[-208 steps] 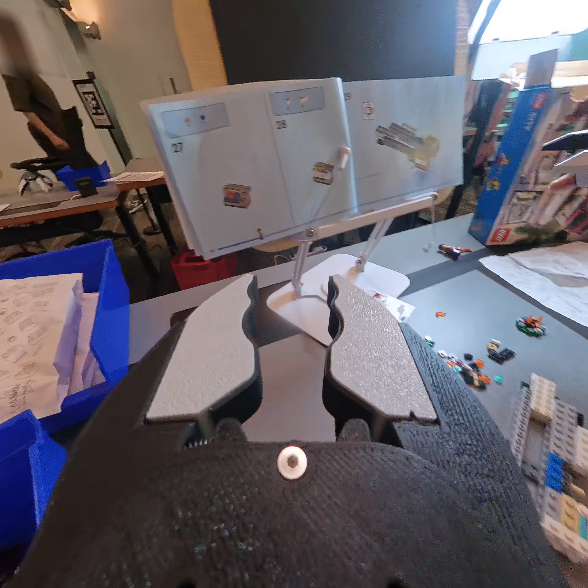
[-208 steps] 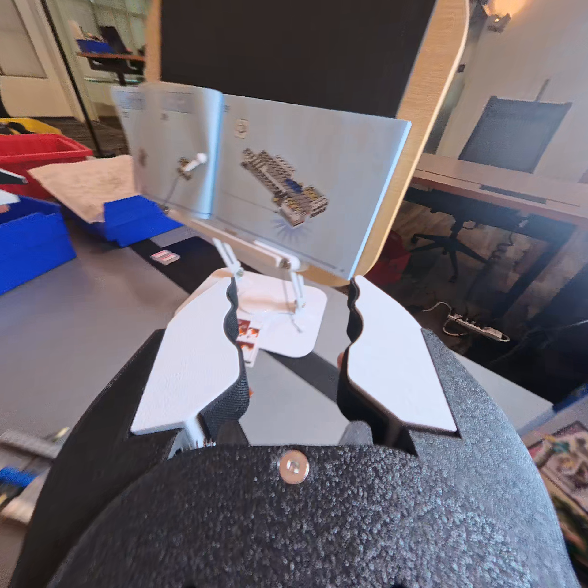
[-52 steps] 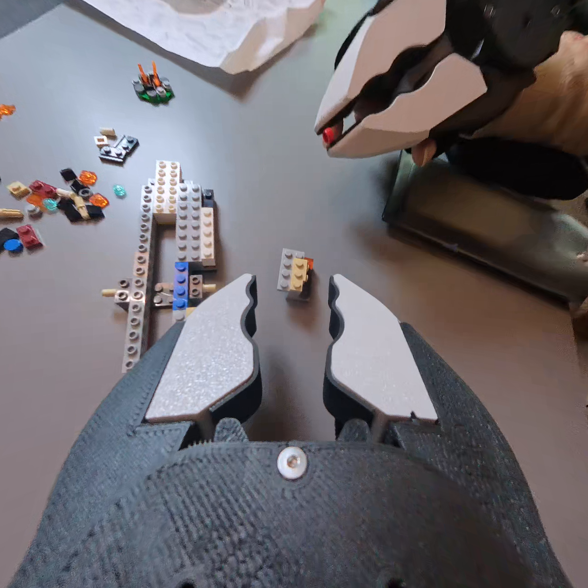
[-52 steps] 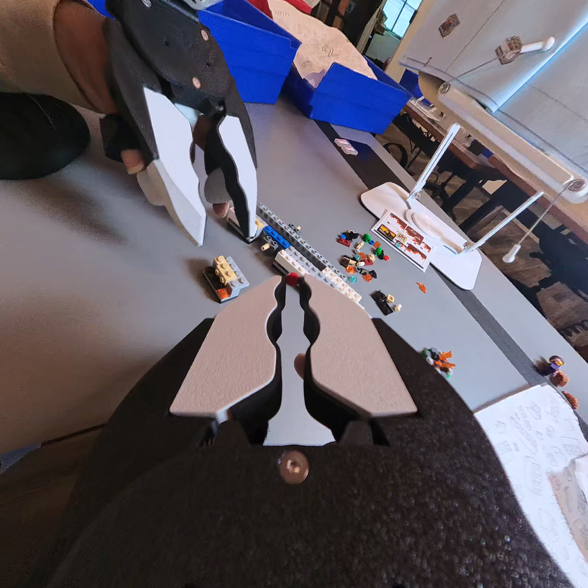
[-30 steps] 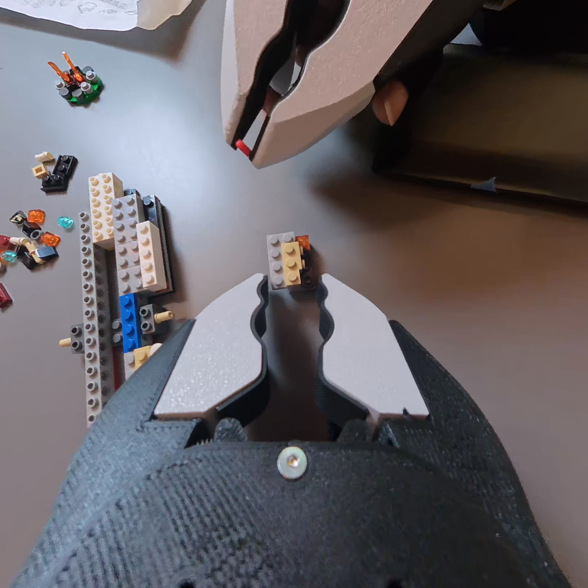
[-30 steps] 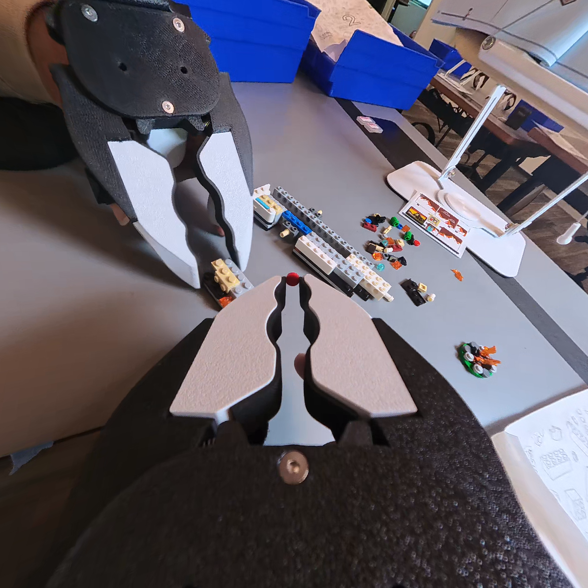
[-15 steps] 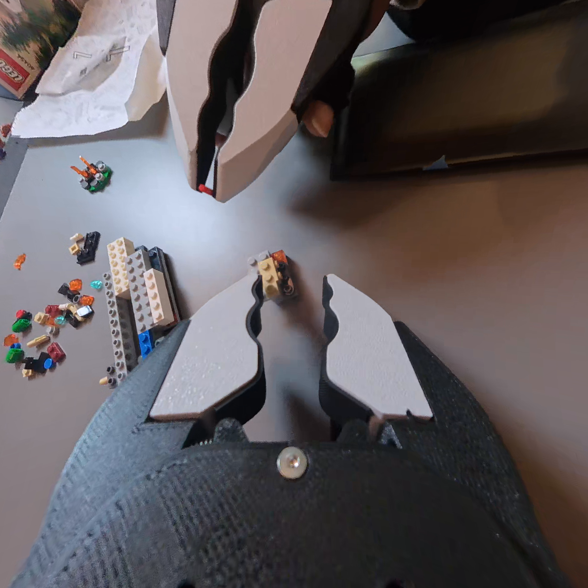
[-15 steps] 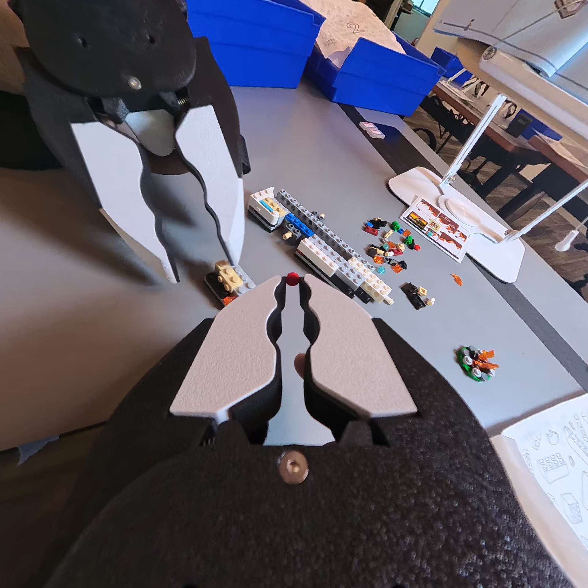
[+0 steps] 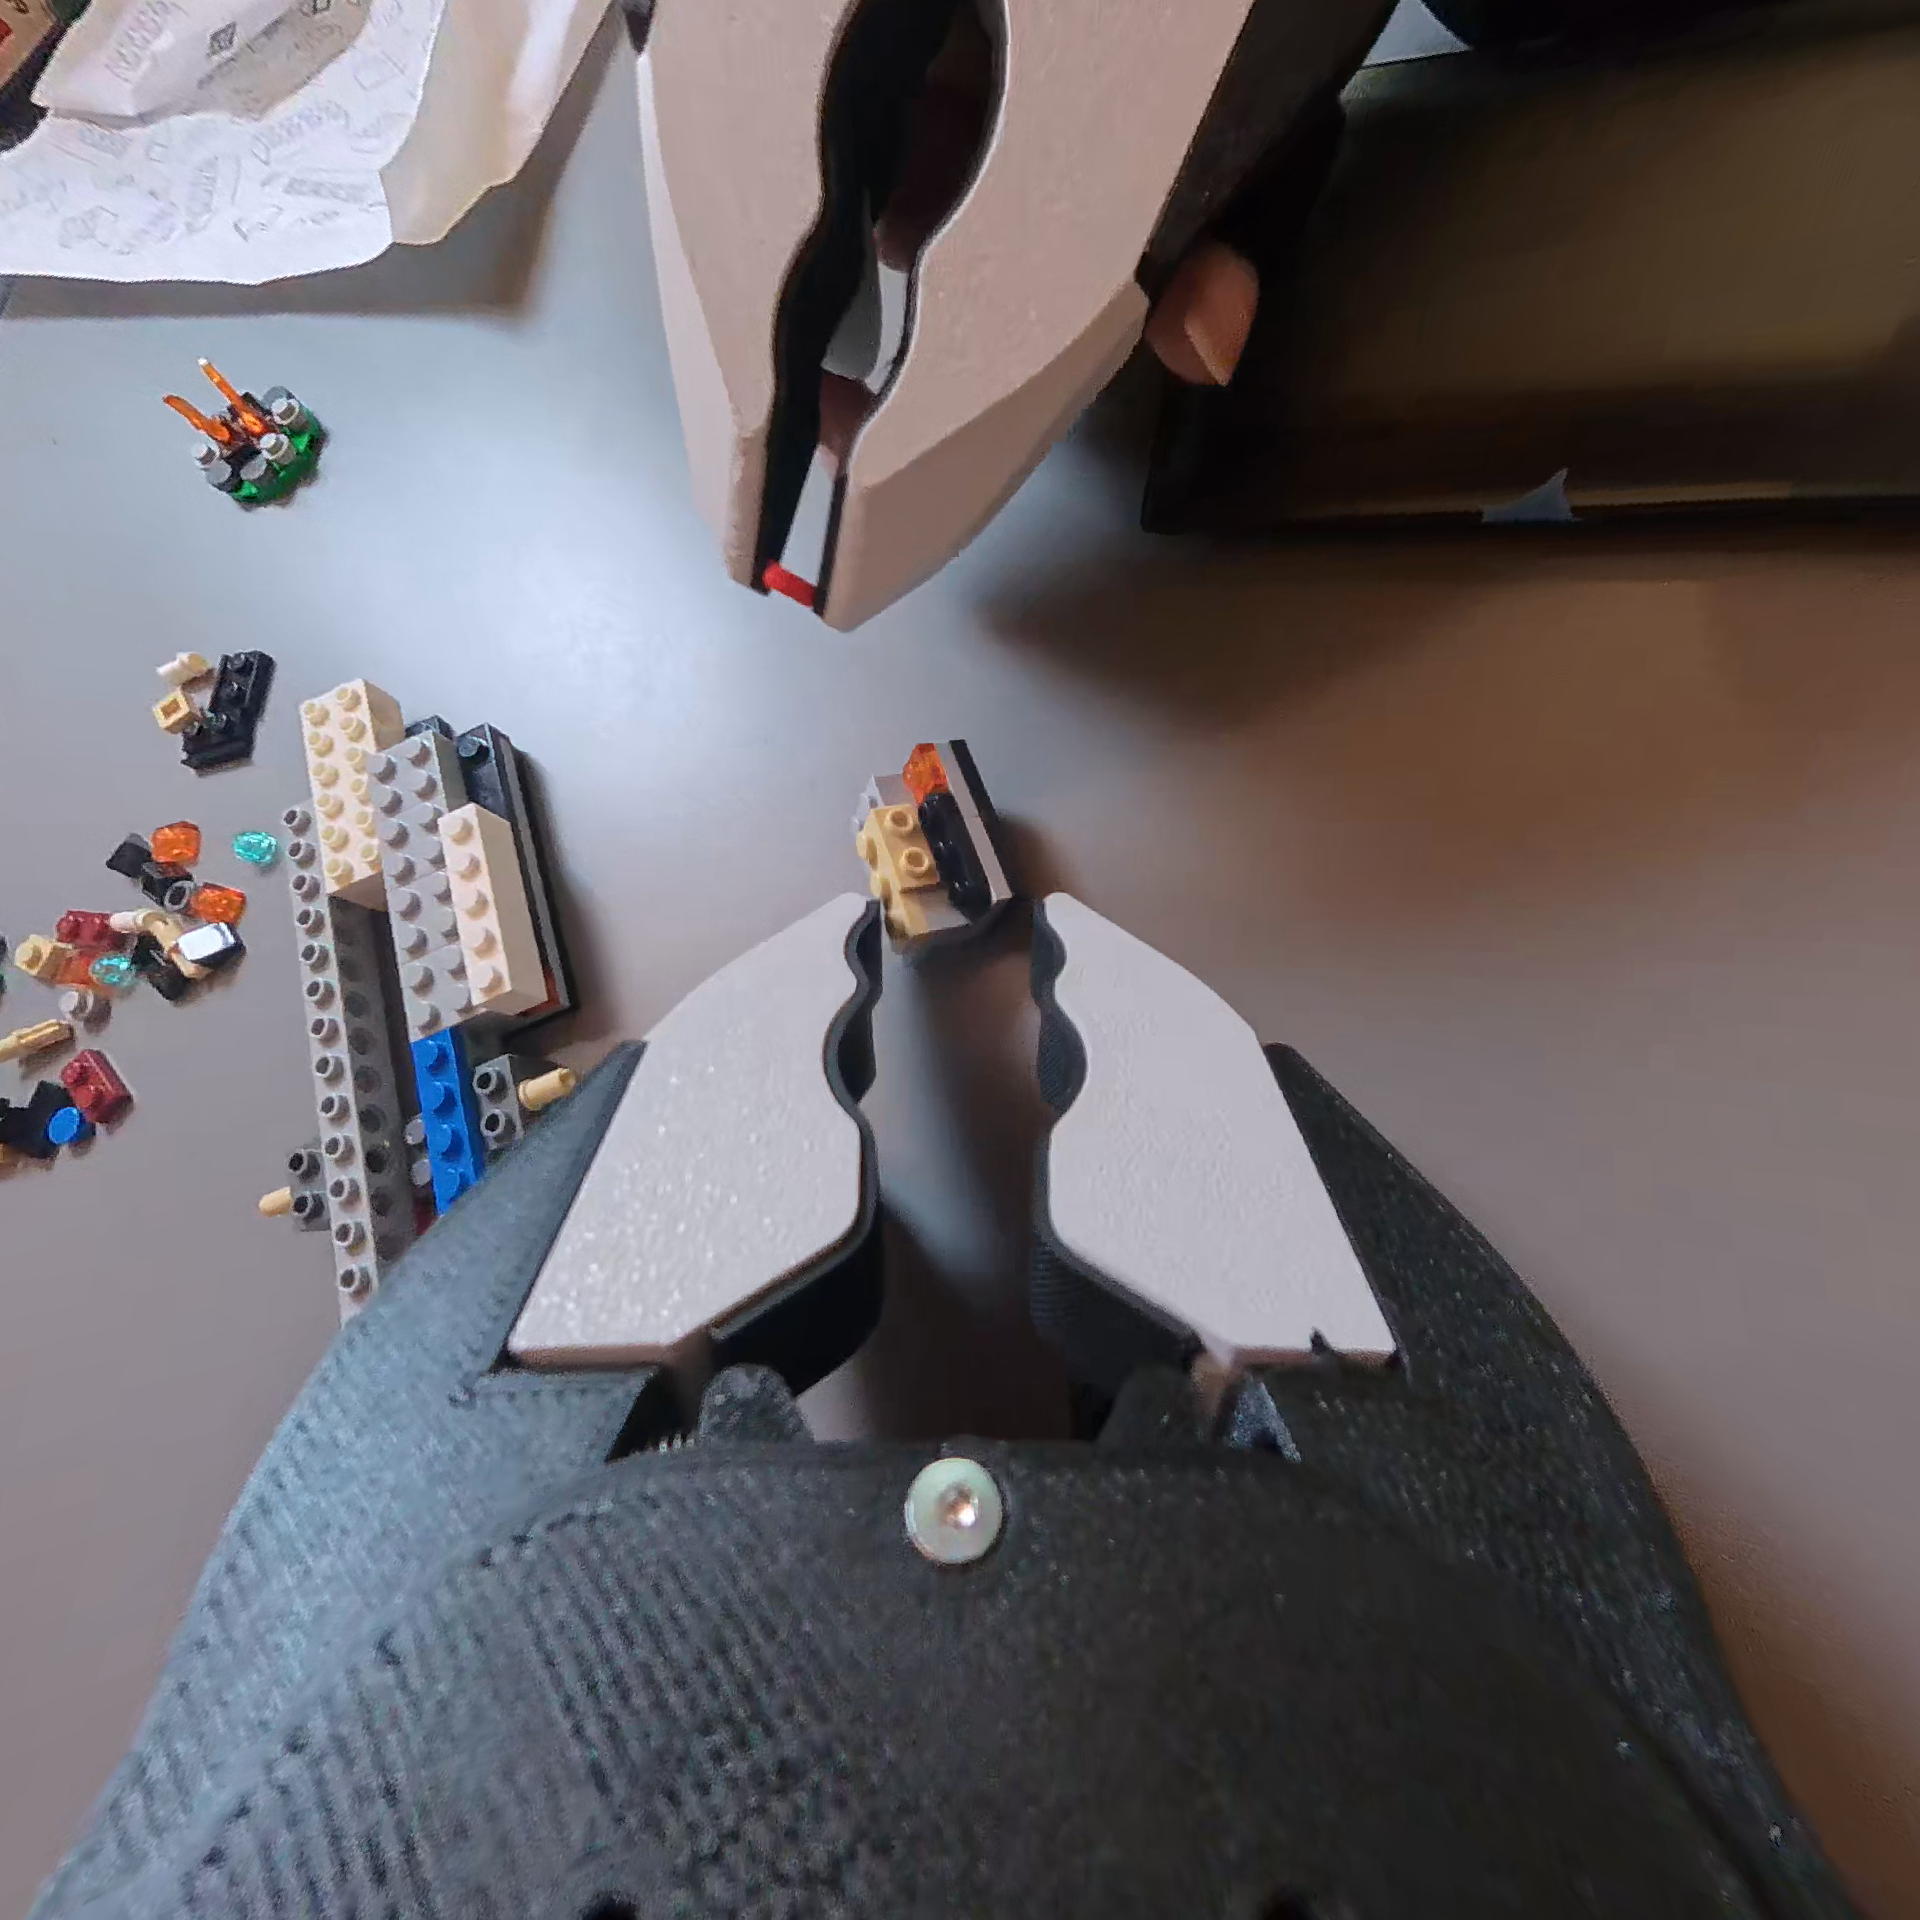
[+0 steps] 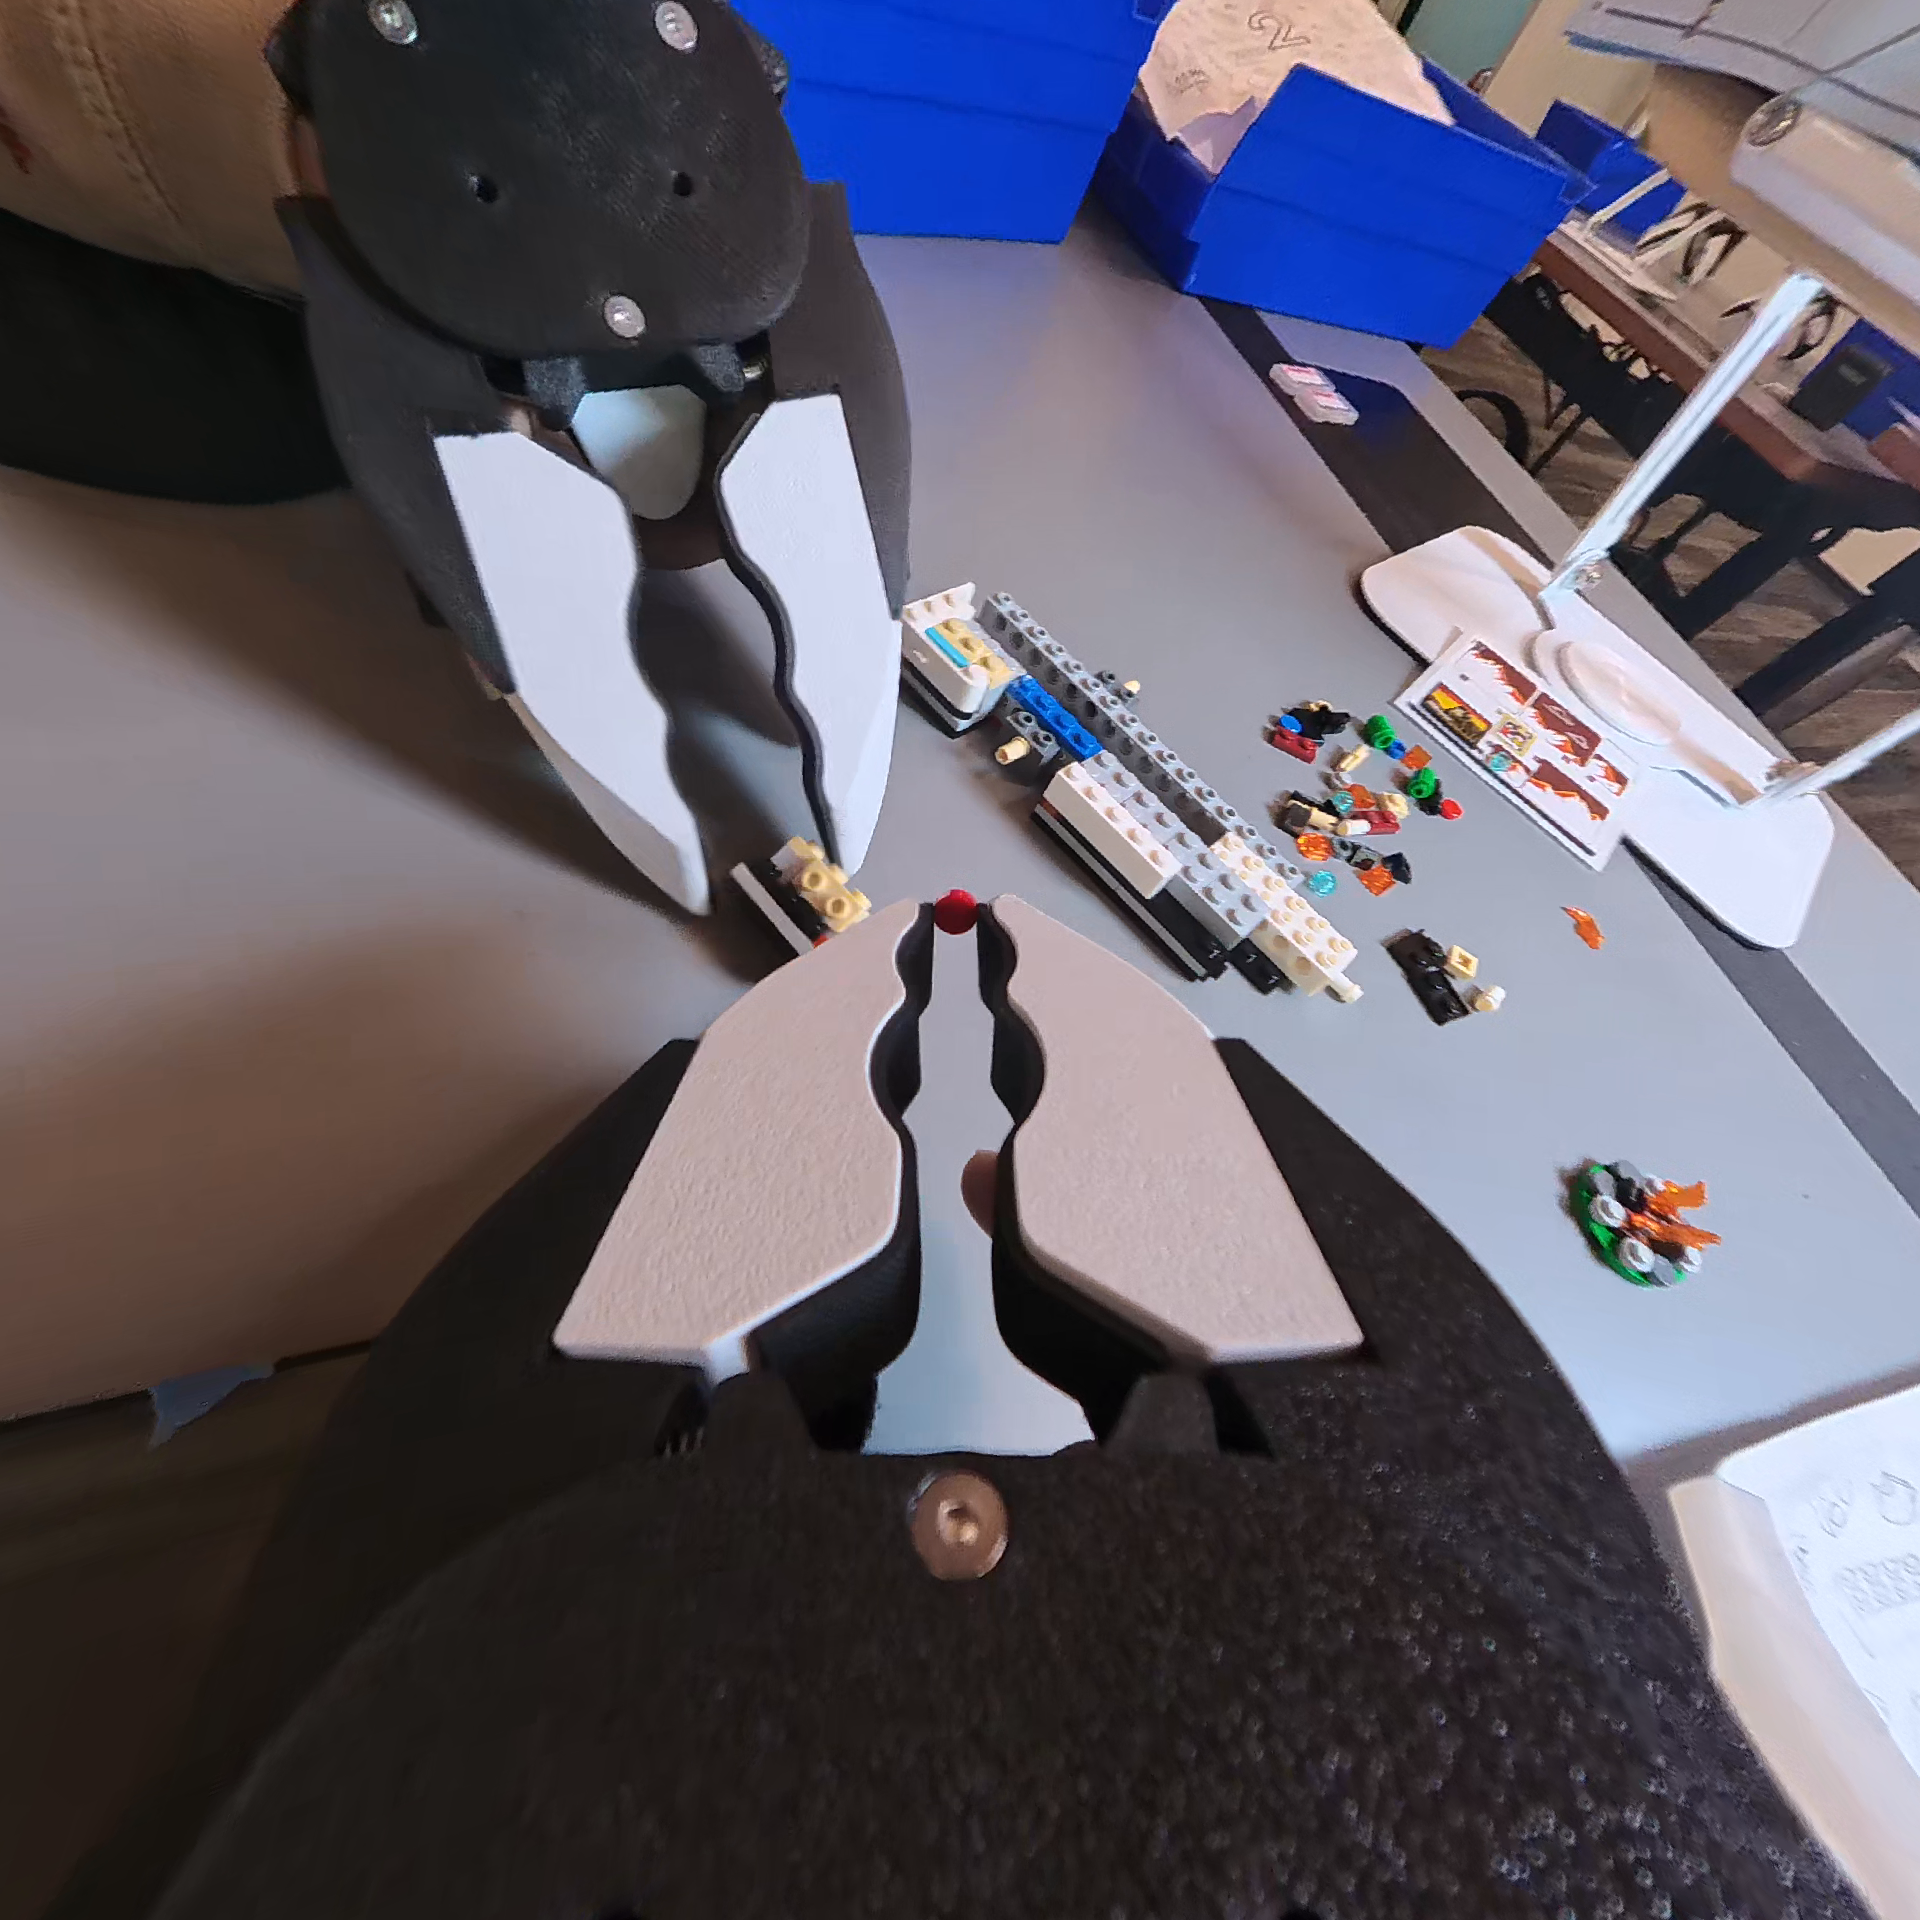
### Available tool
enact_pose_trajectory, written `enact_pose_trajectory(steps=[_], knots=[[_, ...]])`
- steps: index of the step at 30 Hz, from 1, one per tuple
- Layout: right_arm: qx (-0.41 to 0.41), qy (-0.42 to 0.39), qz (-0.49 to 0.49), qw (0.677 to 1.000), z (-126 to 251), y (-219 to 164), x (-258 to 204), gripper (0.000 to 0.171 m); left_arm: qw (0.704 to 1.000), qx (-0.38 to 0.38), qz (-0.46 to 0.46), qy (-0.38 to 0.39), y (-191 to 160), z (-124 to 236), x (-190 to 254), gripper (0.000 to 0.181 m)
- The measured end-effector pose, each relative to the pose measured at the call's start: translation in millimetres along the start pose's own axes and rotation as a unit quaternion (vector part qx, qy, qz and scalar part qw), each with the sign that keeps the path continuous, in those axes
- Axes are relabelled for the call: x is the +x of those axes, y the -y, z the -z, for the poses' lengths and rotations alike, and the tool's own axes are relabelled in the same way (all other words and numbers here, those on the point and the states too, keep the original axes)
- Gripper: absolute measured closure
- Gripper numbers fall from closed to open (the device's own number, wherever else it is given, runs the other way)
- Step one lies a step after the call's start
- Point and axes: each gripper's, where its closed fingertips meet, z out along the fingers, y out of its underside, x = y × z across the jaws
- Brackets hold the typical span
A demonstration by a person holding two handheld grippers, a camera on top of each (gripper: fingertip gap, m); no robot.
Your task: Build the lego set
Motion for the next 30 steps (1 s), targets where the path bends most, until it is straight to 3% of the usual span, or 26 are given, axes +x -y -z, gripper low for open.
enact_pose_trajectory(steps=[8,16,30], knots=[[-0.084,0.115,0.032,0.989,-8,3,-23,0.163,1.000,0.006,0.014,-0.004,1,-2,-1,0.157],[-0.158,0.130,0.093,0.974,-22,-6,-29,0.163,1.000,0.008,0.019,-0.005,1,-2,-1,0.158],[-0.197,0.181,0.049,0.962,-26,-9,-30,0.161,1.000,0.006,0.028,-0.007,1,-2,-1,0.158]])
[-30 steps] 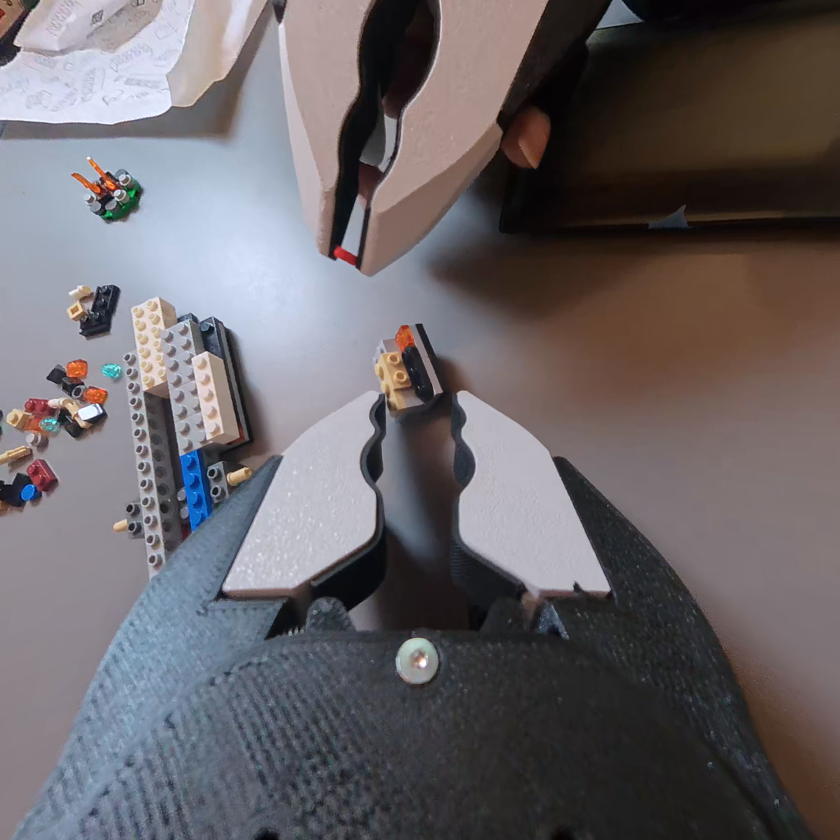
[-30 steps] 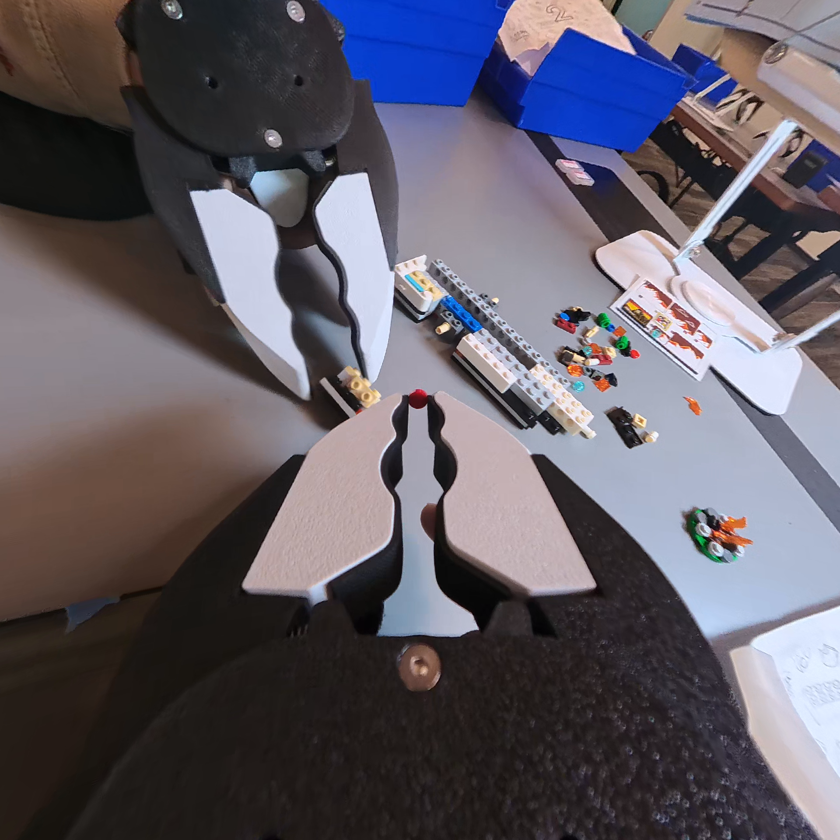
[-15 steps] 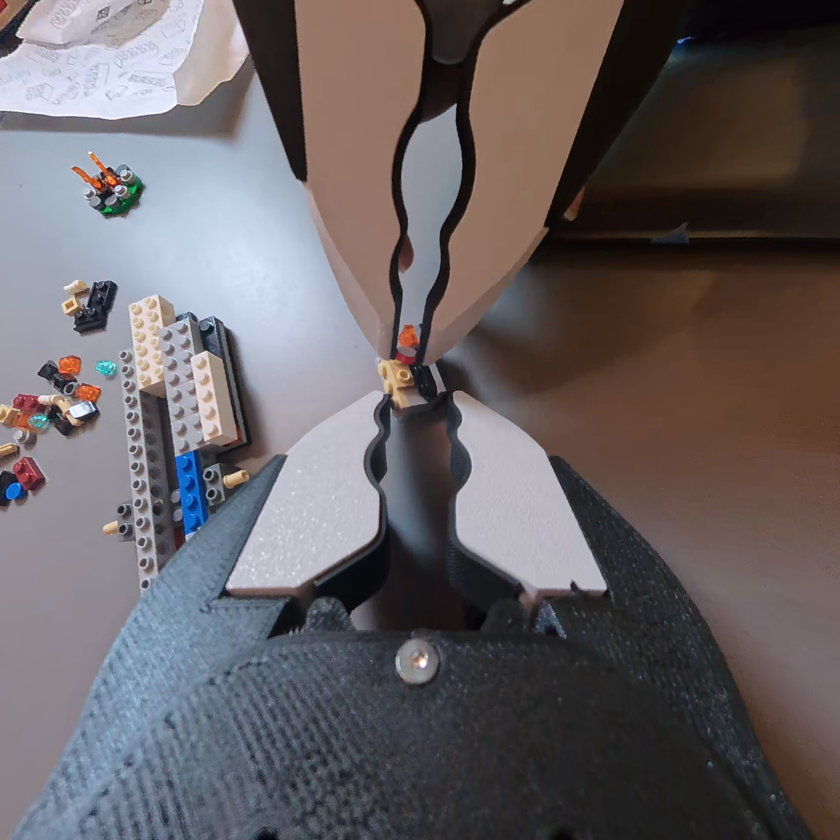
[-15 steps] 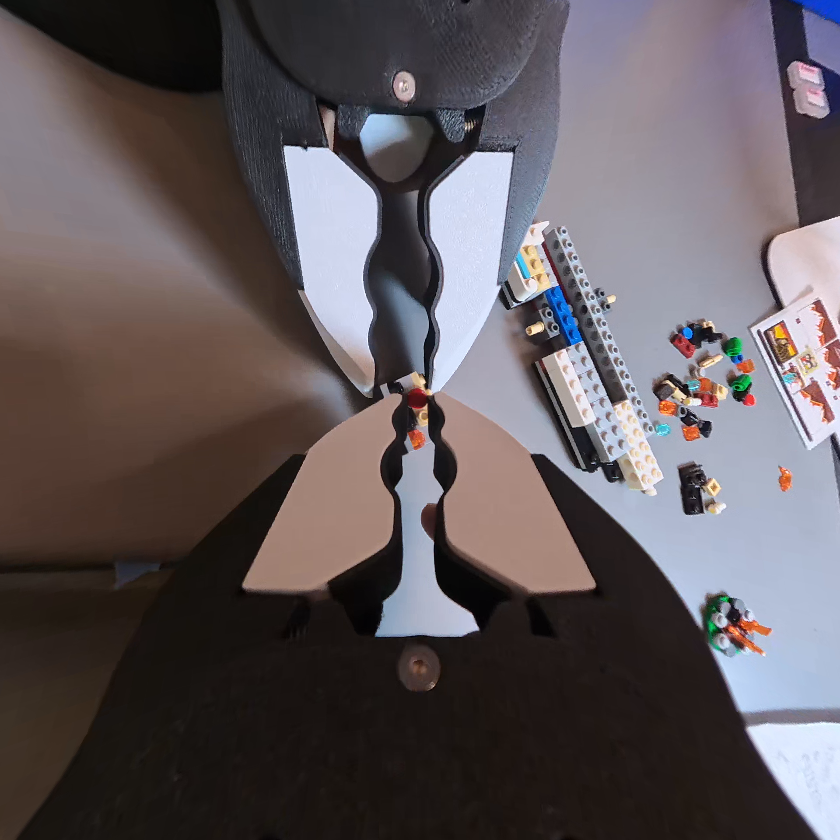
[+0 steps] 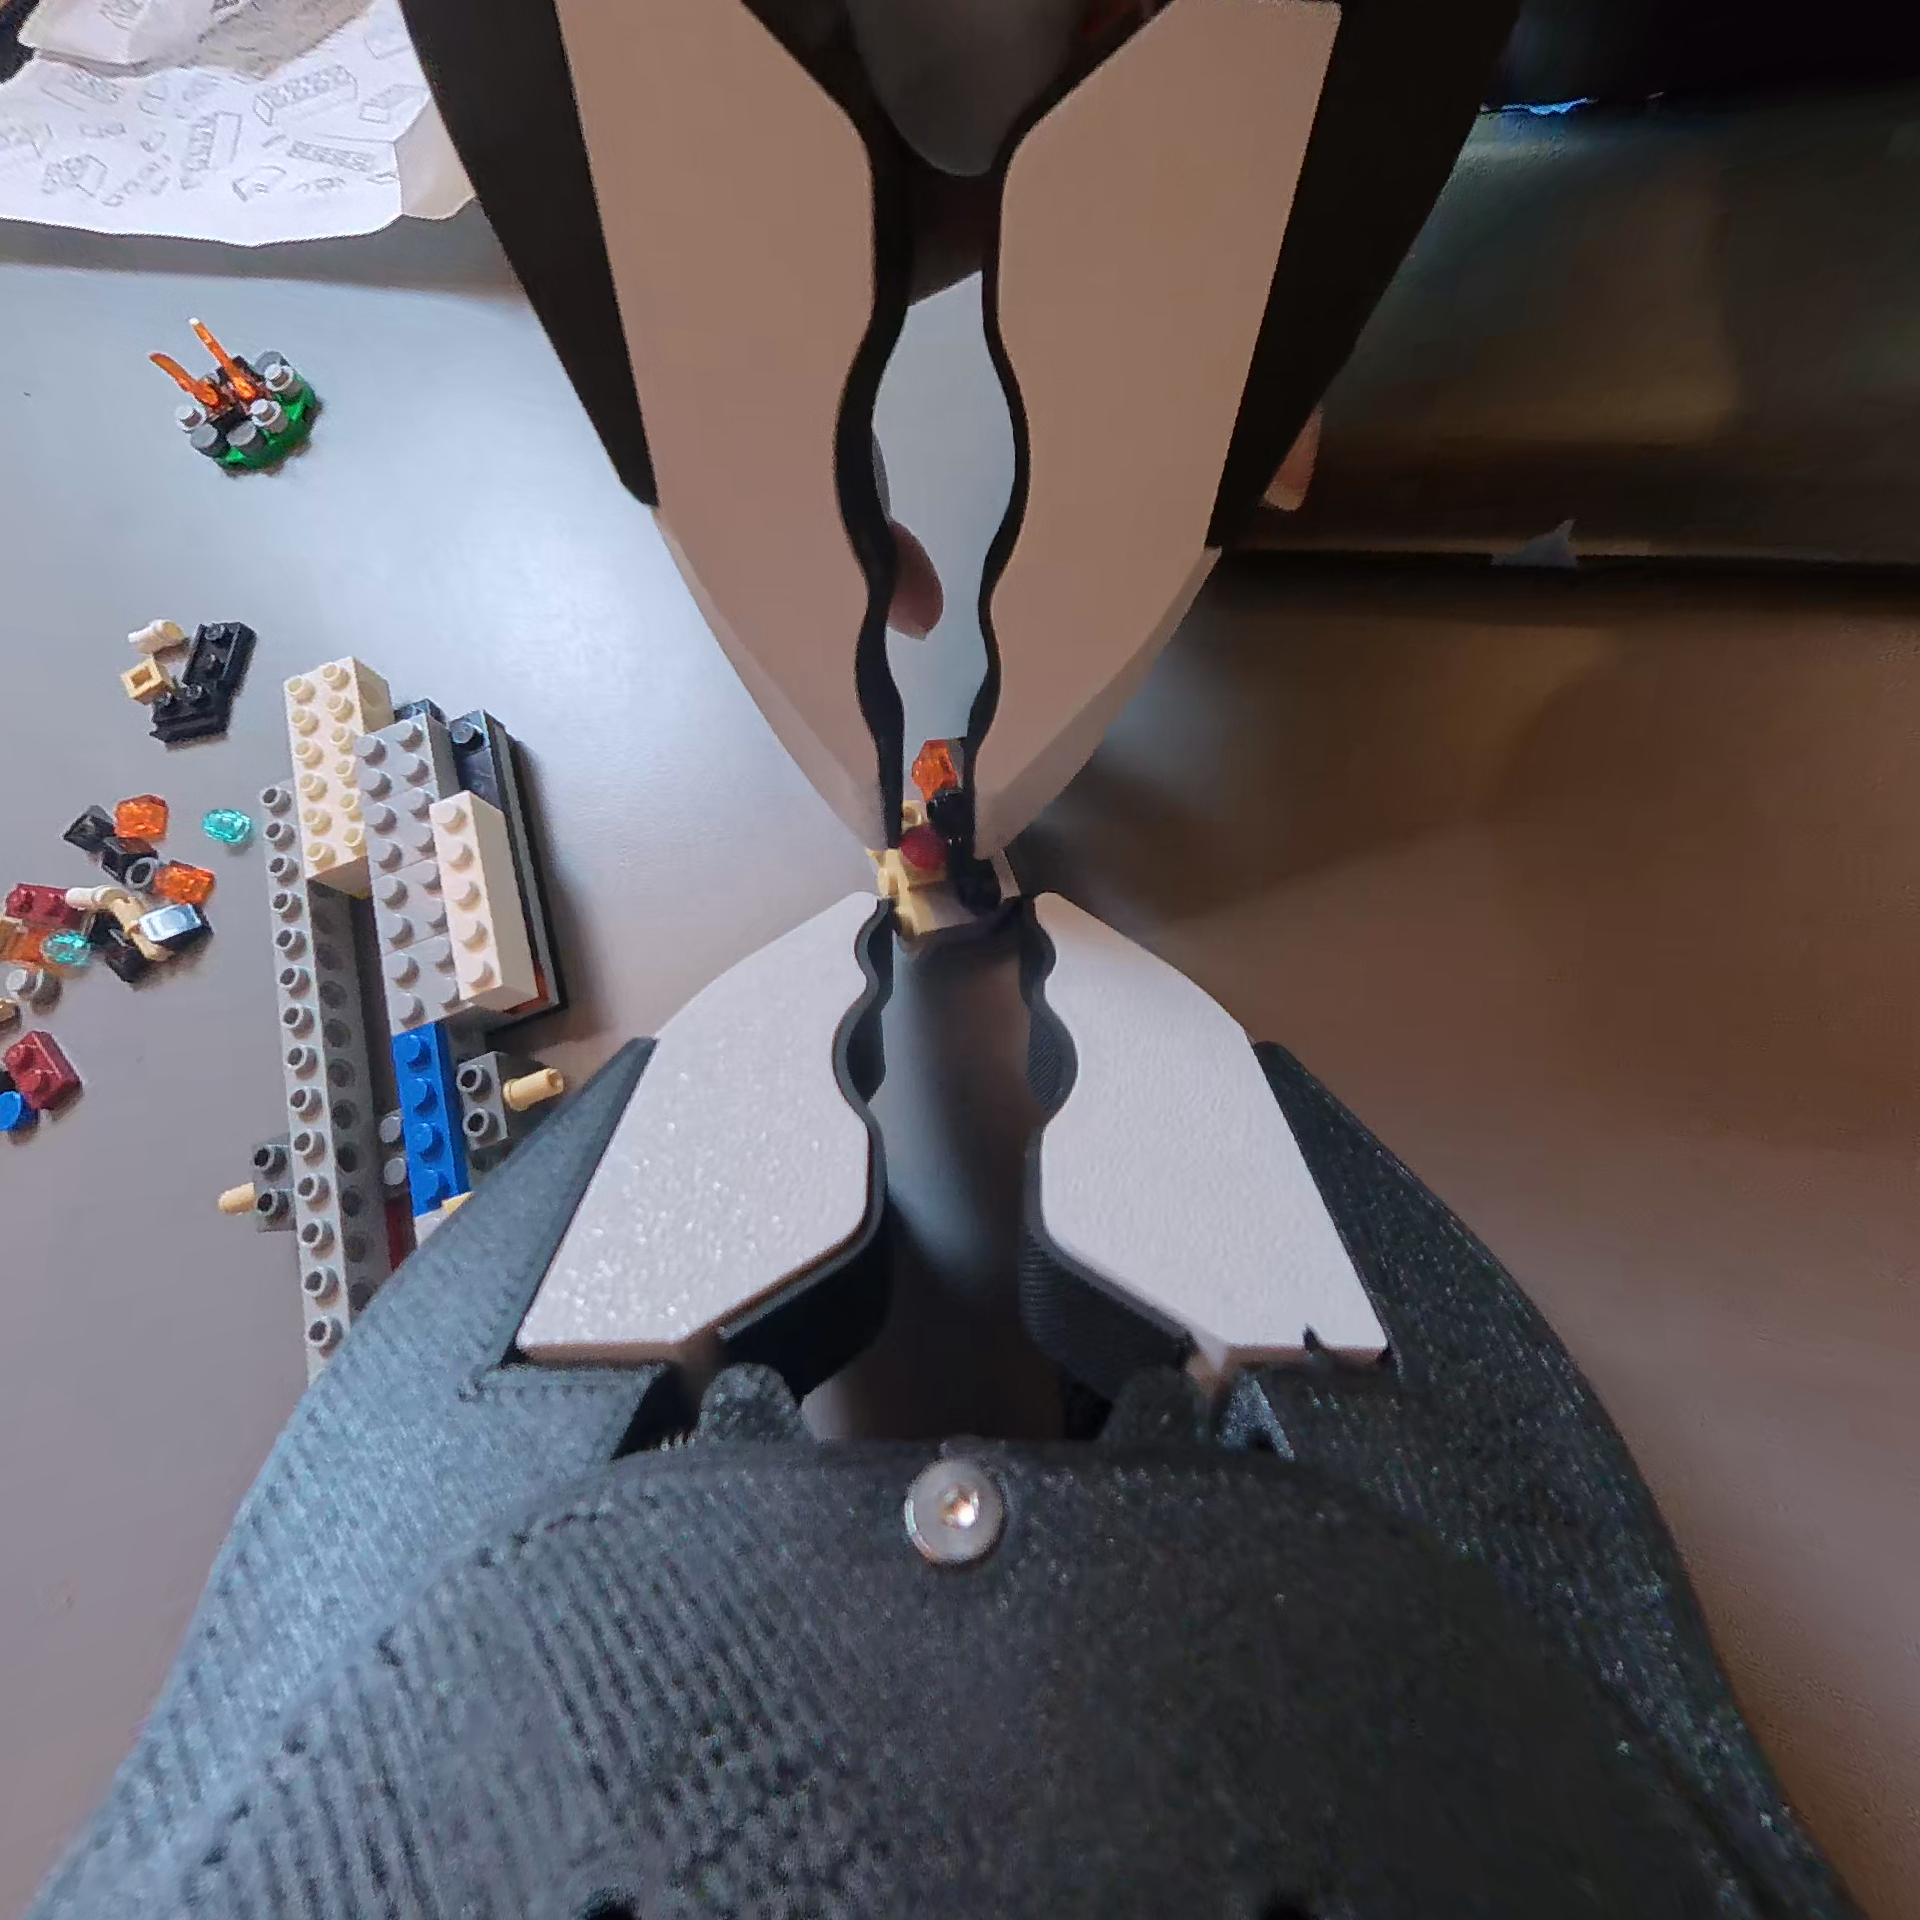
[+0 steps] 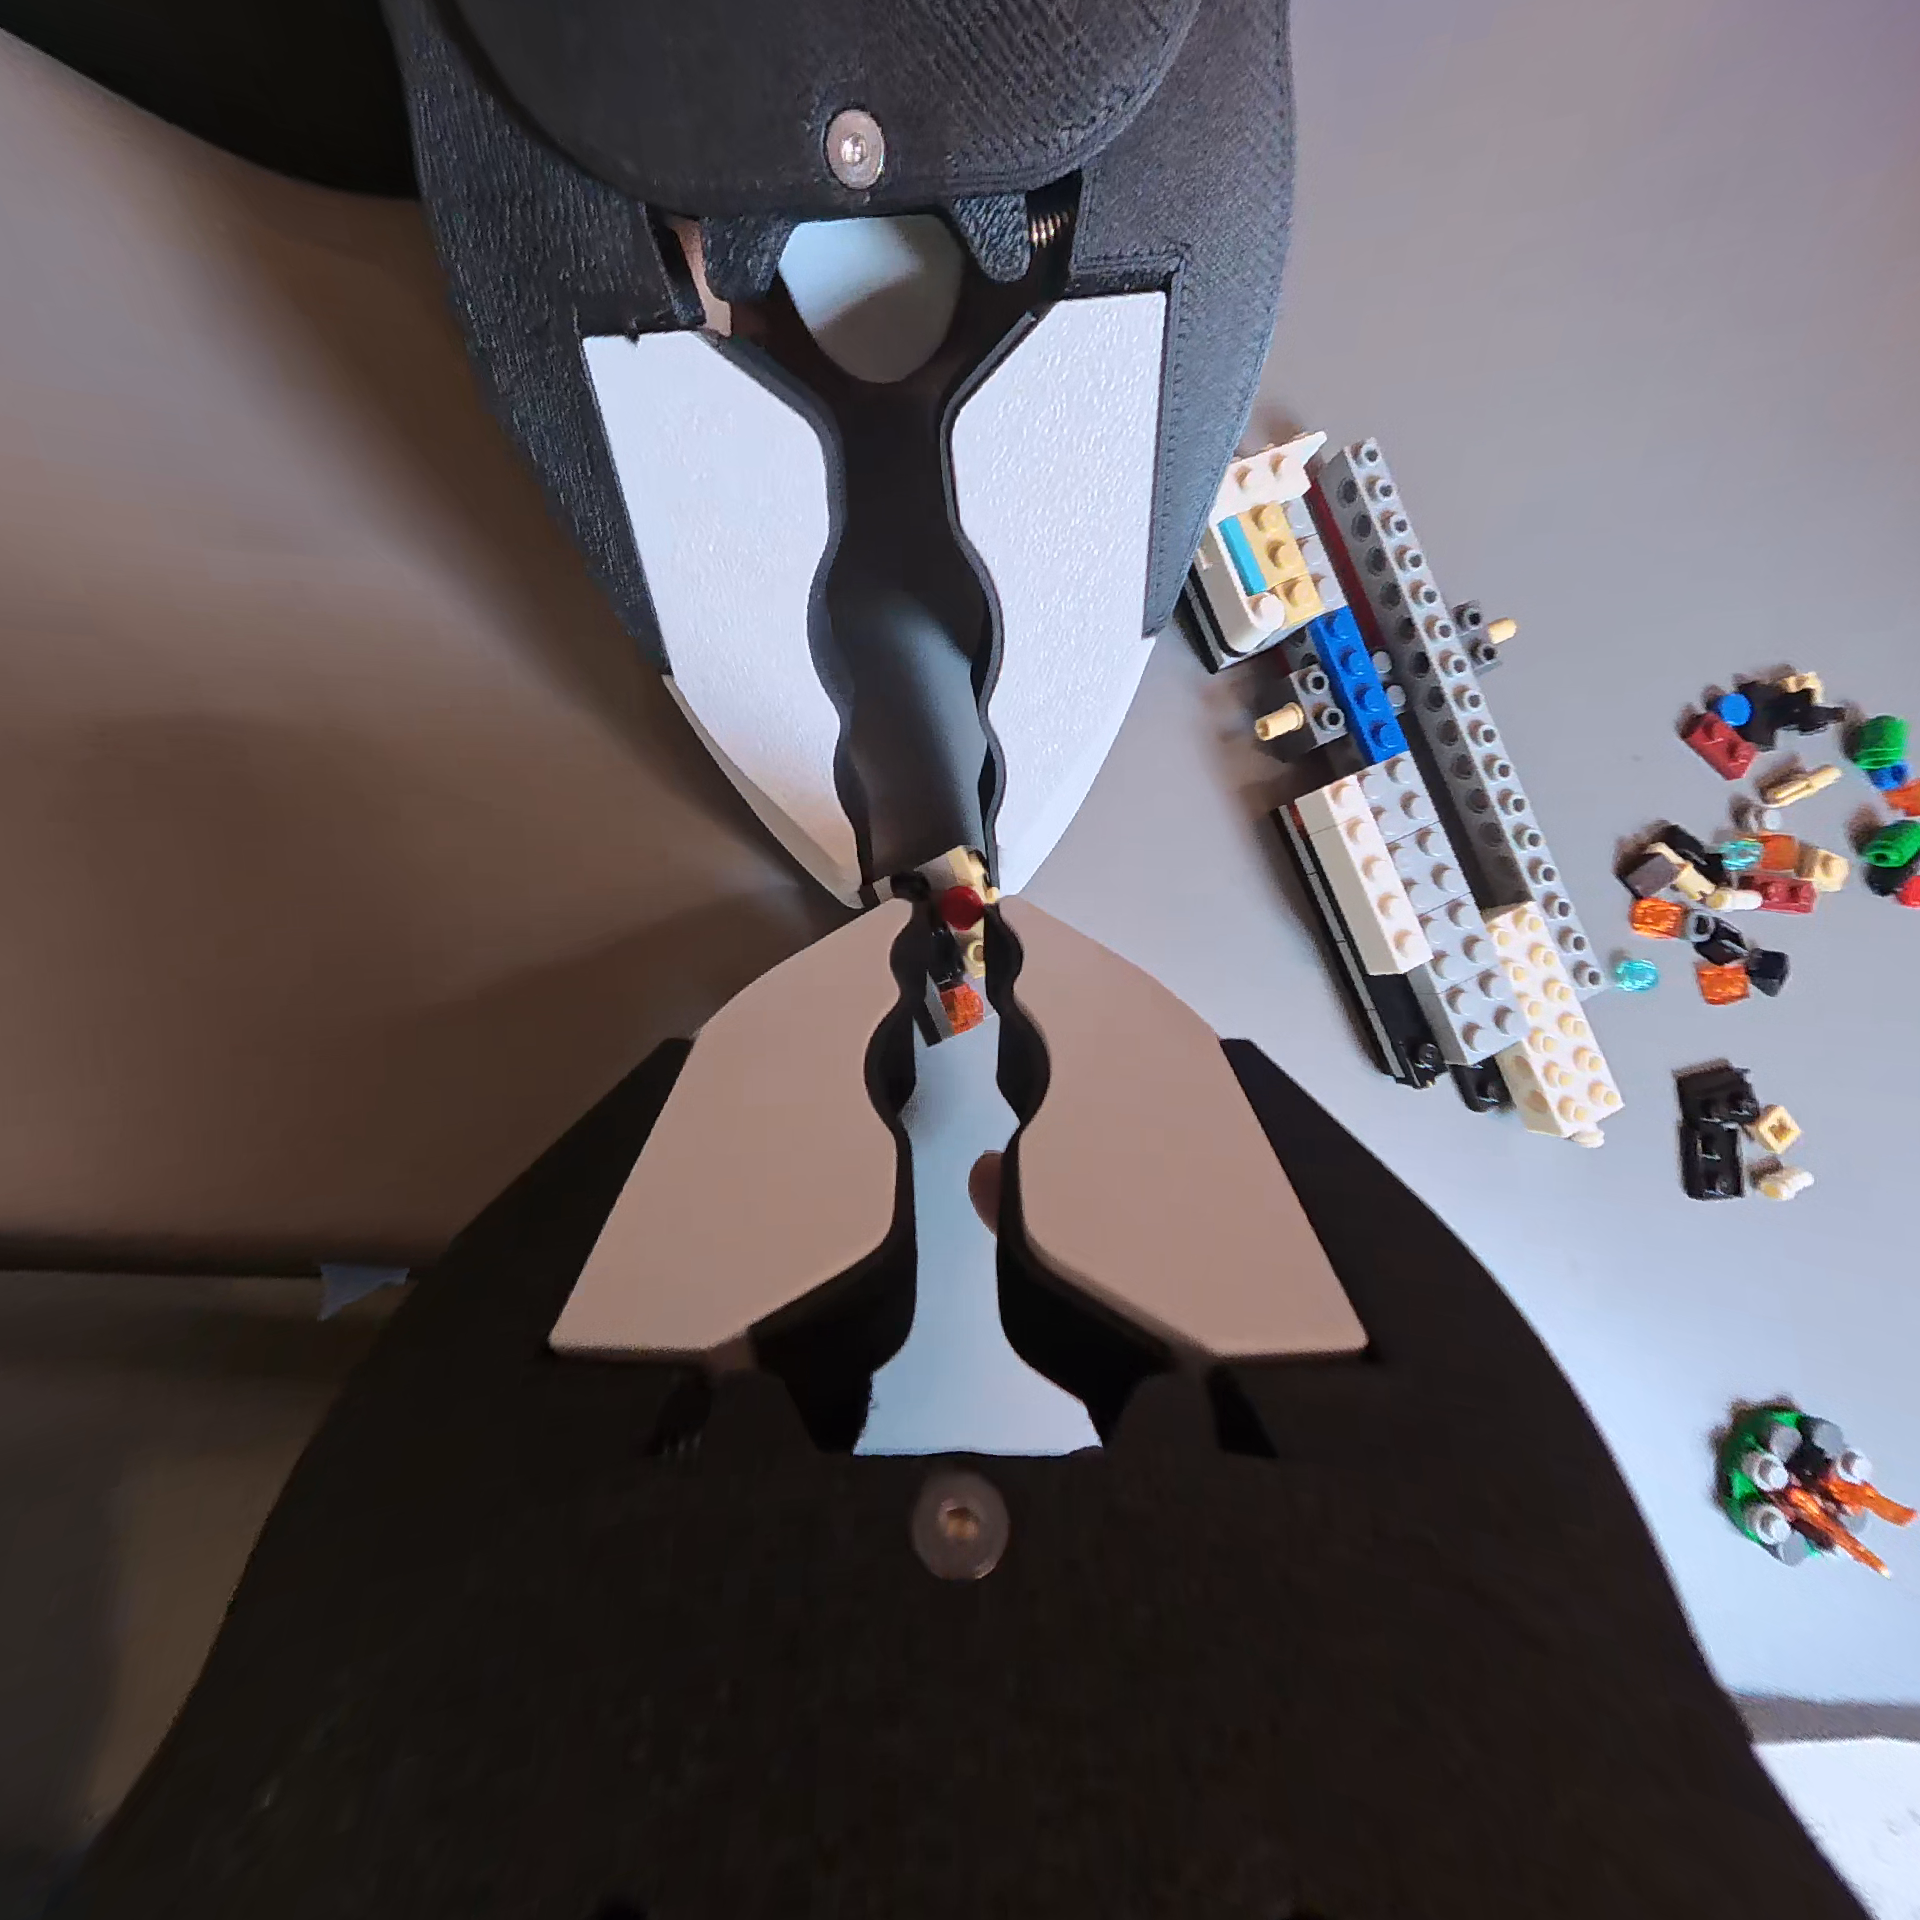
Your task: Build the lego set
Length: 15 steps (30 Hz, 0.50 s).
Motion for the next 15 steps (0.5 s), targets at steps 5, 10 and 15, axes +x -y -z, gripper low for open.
enact_pose_trajectory(steps=[5,10,15], knots=[[-0.010,0.012,0.003,1.000,-0.5,-0.7,-1.0,0.160,1.000,-0.002,0.000,0.000,-0.4,0.2,0.0,0.158],[-0.005,0.010,0.004,1.000,1.2,0.8,0.3,0.160,1.000,-0.004,0.002,-0.002,-0.7,1.0,0.2,0.158],[0.018,0.000,0.001,1.000,5.4,6.4,-1.0,0.160,1.000,-0.005,-0.005,-0.001,-1.0,1.4,0.9,0.158]])
